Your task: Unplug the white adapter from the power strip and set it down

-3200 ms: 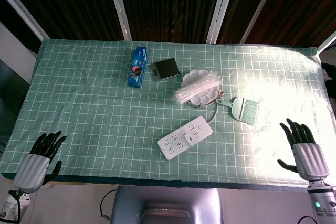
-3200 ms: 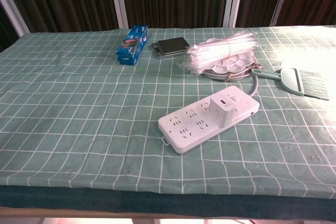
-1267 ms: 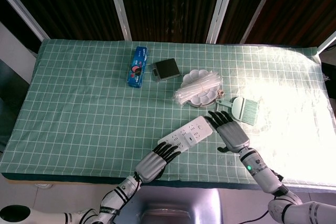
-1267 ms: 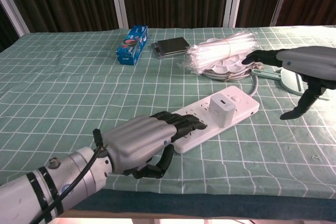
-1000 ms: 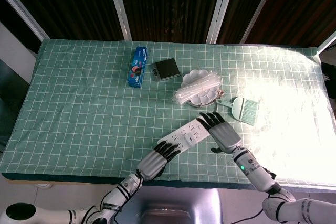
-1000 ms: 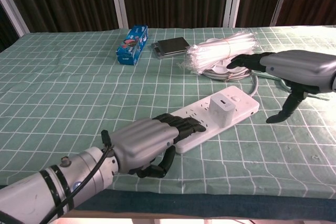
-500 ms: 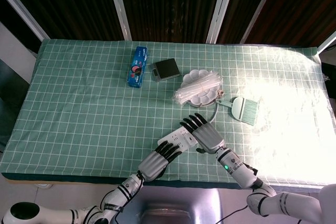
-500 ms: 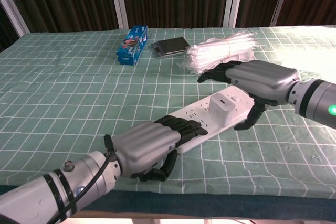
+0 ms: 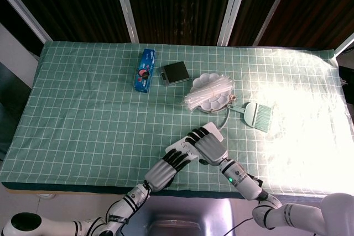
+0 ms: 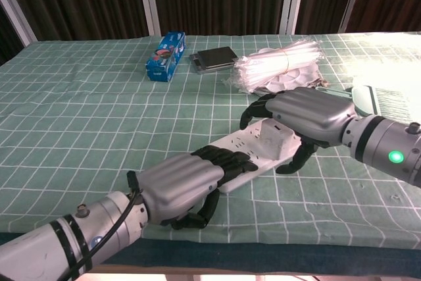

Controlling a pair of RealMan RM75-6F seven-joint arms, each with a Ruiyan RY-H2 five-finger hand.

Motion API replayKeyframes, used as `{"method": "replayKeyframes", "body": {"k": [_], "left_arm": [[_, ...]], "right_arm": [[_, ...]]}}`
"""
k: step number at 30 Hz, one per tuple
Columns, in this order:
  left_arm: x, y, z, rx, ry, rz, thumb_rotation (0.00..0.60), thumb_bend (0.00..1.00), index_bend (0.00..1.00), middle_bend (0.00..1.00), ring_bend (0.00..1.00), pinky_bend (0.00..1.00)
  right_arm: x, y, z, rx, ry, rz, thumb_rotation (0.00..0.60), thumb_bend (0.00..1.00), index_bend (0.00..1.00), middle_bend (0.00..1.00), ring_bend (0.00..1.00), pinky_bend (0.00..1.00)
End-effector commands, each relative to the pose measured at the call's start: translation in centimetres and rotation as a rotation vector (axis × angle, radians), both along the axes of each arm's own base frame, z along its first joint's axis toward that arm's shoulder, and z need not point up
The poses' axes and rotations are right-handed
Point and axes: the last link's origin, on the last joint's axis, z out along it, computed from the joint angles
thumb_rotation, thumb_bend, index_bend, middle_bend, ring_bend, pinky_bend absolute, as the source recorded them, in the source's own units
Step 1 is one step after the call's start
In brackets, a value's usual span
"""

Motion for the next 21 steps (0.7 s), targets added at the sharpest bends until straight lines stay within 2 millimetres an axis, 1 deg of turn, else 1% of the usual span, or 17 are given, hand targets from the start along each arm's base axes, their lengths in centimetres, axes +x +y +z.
{"method": "replayKeyframes", "body": {"k": [1, 5, 17, 21], "left_arm": [[-0.10, -0.02, -0.07, 0.000, 0.005, 0.001, 0.600, 0.90, 0.00, 0.00, 0.00, 0.05], [-0.20, -0.09, -0.25, 0.000, 0.014, -0.005, 0.600, 0.90, 0.00, 0.00, 0.00, 0.05], [-0.55, -0.57, -0.62, 0.010, 0.046, -0.032, 0.600, 0.90, 0.00, 0.00, 0.00, 0.05], [-0.57, -0.60, -0.67, 0.012, 0.050, -0.036, 0.600, 0.90, 0.00, 0.00, 0.00, 0.05]], "right_arm": [[-0.03, -0.02, -0.11, -0.009, 0.005, 0.007, 0.600, 0.29, 0.43, 0.35, 0.24, 0.33], [-0.16, -0.18, -0.04, -0.015, 0.012, 0.001, 0.600, 0.32, 0.45, 0.36, 0.25, 0.34], [-0.47, -0.39, -0.08, -0.018, 0.036, -0.003, 0.600, 0.34, 0.46, 0.37, 0.26, 0.34], [-0.54, -0.39, -0.06, -0.019, 0.040, -0.004, 0.600, 0.35, 0.47, 0.38, 0.27, 0.35]]}}
